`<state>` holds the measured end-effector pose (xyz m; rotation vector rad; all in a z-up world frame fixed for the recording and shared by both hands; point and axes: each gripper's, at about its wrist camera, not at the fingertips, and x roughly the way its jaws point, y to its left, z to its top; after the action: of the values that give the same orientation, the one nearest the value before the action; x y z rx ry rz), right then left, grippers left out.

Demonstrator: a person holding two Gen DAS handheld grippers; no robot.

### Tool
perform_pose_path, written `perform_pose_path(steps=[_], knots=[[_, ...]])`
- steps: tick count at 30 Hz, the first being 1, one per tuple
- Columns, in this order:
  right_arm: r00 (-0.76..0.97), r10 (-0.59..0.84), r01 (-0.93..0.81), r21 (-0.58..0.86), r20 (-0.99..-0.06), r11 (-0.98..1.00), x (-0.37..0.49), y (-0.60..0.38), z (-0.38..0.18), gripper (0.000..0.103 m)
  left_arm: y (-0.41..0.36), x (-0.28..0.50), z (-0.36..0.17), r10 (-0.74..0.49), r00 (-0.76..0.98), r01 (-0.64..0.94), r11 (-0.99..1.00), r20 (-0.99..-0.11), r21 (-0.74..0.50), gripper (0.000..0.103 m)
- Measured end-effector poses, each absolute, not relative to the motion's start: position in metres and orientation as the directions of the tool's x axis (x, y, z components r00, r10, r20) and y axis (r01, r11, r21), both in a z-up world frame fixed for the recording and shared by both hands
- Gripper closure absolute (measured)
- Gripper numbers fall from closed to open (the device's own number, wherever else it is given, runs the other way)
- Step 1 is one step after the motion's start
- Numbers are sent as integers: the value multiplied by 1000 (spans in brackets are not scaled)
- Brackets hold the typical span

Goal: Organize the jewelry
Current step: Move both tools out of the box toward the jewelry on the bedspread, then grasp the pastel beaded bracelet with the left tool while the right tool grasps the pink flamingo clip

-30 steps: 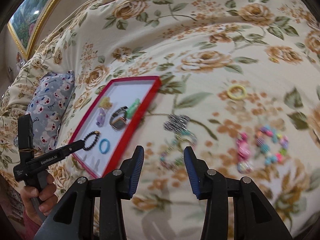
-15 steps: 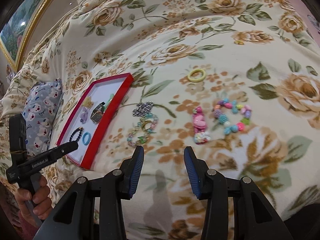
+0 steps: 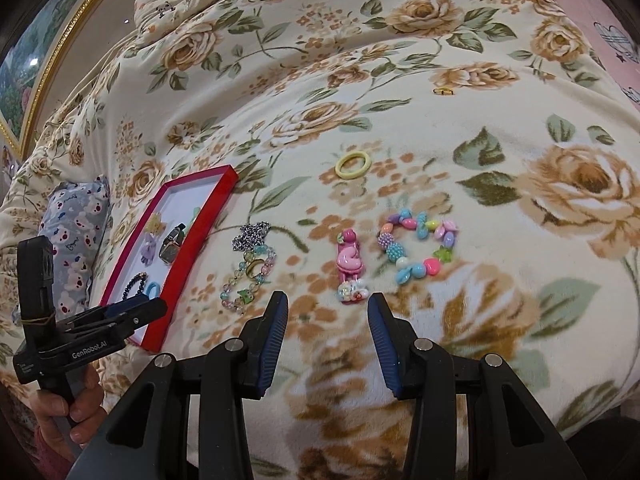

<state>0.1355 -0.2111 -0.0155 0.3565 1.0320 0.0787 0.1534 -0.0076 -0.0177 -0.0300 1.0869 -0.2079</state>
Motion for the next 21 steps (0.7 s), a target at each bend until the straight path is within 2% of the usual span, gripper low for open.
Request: perform_pose_path(steps=[14, 16, 17, 18, 21], knots=[[464, 207, 84, 276, -861, 957, 169, -211, -44, 61, -55, 204, -46, -233, 384, 282, 951, -893, -127, 50], [456, 206, 82, 271, -866, 959, 174, -209, -48, 62, -62, 213, -55, -232, 364, 307, 944, -902, -119, 53], [451, 204, 80, 267, -869, 960, 176, -208, -51, 63, -65, 216, -58, -232, 358, 313, 943, -905, -118, 59], [445, 200, 80, 262, -873, 962, 178, -208, -54, 65, -70, 220, -64, -234, 344, 330, 937, -909, -116, 71], [443, 183, 78, 242, -877, 967, 180, -206, -60, 71, -80, 223, -75, -220, 341, 362, 928, -914, -89, 79]])
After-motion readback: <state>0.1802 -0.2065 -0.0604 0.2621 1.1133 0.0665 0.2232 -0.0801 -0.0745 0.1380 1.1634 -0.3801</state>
